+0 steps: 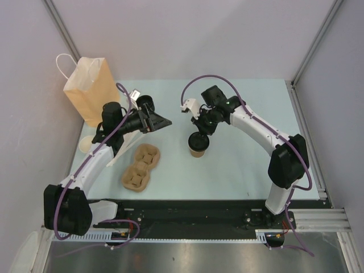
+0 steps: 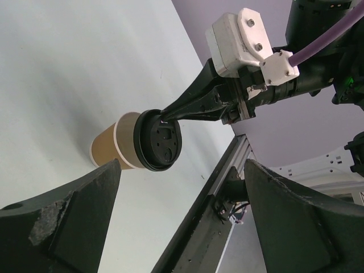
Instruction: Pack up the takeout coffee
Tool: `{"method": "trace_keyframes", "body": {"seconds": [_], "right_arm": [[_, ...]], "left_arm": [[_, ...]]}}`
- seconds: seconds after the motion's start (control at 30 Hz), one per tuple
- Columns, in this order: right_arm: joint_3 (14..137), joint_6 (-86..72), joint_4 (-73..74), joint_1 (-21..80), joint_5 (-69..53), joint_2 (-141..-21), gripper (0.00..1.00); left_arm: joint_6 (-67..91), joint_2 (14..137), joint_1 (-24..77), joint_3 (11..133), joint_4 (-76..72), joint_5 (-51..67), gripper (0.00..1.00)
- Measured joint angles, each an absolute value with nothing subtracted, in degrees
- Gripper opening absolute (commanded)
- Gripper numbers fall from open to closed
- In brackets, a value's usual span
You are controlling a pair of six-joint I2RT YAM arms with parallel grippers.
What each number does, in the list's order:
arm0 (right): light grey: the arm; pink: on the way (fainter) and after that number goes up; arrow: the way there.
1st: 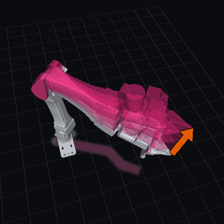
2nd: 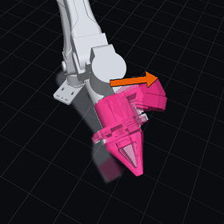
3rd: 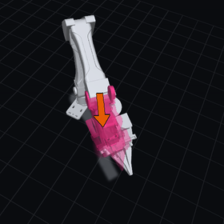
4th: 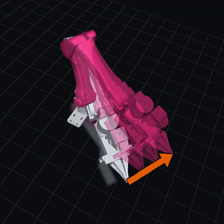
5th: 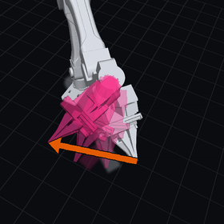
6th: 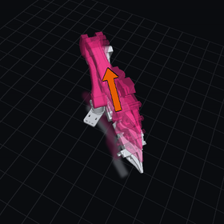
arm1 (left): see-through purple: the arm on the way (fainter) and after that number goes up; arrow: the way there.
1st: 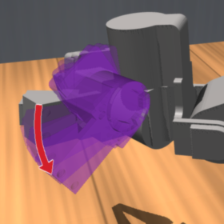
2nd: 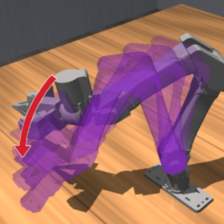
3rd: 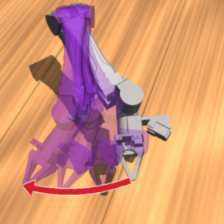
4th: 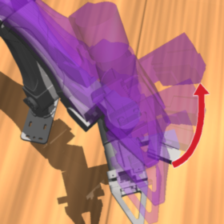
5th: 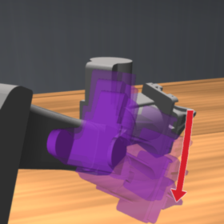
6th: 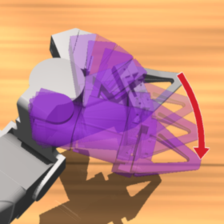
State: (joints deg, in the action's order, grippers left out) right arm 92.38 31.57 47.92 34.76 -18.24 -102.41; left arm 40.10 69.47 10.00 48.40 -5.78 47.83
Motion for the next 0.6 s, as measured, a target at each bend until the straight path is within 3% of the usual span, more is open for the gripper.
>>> {"method": "trace_keyframes", "body": {"seconds": [0.6], "right_arm": [[93.5,34.2,48.8,33.6,-20.3,-104.6,0.00]], "left_arm": [[40.6,69.5,10.2,48.4,-6.3,48.2,0.94]]}}
